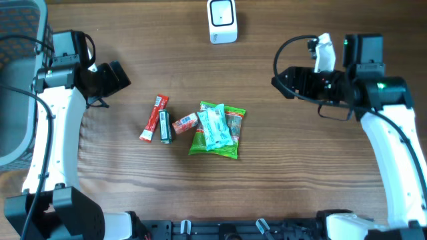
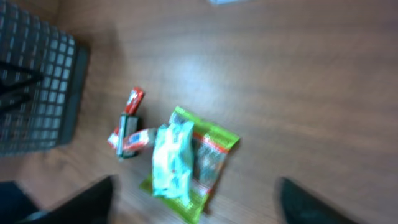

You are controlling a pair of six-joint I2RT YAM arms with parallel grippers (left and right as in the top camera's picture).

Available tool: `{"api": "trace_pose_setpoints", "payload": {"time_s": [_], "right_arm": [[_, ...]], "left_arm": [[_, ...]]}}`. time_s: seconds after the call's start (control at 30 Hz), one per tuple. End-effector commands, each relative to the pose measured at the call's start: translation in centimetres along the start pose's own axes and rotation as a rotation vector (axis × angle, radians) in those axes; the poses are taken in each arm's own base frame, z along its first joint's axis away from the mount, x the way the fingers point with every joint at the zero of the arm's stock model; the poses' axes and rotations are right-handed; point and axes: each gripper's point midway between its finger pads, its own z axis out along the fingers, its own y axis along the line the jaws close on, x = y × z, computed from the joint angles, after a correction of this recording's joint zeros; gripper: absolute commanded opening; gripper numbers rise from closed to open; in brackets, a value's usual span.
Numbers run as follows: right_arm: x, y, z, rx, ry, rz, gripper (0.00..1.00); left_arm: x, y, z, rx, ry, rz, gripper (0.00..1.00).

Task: Scan the item barcode

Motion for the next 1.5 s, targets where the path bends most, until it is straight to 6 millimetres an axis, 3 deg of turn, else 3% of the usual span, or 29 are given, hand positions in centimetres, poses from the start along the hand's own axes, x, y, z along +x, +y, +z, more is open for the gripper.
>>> {"api": "trace_pose_setpoints", "payload": {"time_s": [0.0,0.07,0.1,0.17,0.27,0.37,0.43,0.87,1.03,1.23,1.47], "right_arm": [[0.7,1.2,1.8,-0.075,0.077,0.021,0.61],[1.5,1.6,3.5,-0.074,0.128,0.010,0.59],[1.8,1.7,4.0,-0.067,0.144,0.001,0.65],[2.4,2.5,6.2,-0.078,0.187,0.023,1.00],[3.1,2.9,7.9,-0.081,0.226,0.064,1.00],[4.5,2.8,9.8,-0.045,0.286,0.047,0.65],[5.5,2.5,11.1,0.012,0.316,0.018,0.51],[12.2,4.5,16.0,0.128,0.495,-0.115,0.45],[14.7,3.1,16.4,0.216,0.540,-0.160,0.45],[16.5,1.8,17.1,0.256,0.542,-0.035,0.45],[17.6,2.9,18.2,0.152,0.542,0.008,0.44]], "left_arm": [[0.2,0.2,0.3,-0.009,0.007,-0.010,1.00],[0.2,0.2,0.3,-0.009,0.007,-0.010,1.00],[0.1,0.2,0.3,-0.009,0.007,-0.010,1.00],[0.2,0.2,0.3,-0.009,0.007,-0.010,1.00],[0.1,0.2,0.3,-0.009,0.007,-0.010,1.00],[0.2,0.2,0.3,-0.009,0.007,-0.010,1.00],[0.1,0.2,0.3,-0.009,0.007,-0.010,1.00],[0.1,0.2,0.3,-0.009,0.007,-0.010,1.00],[0.1,0.2,0.3,-0.009,0.007,-0.010,1.00],[0.2,0.2,0.3,-0.009,0.007,-0.010,1.00],[0.1,0.2,0.3,-0.009,0.007,-0.010,1.00]]}}
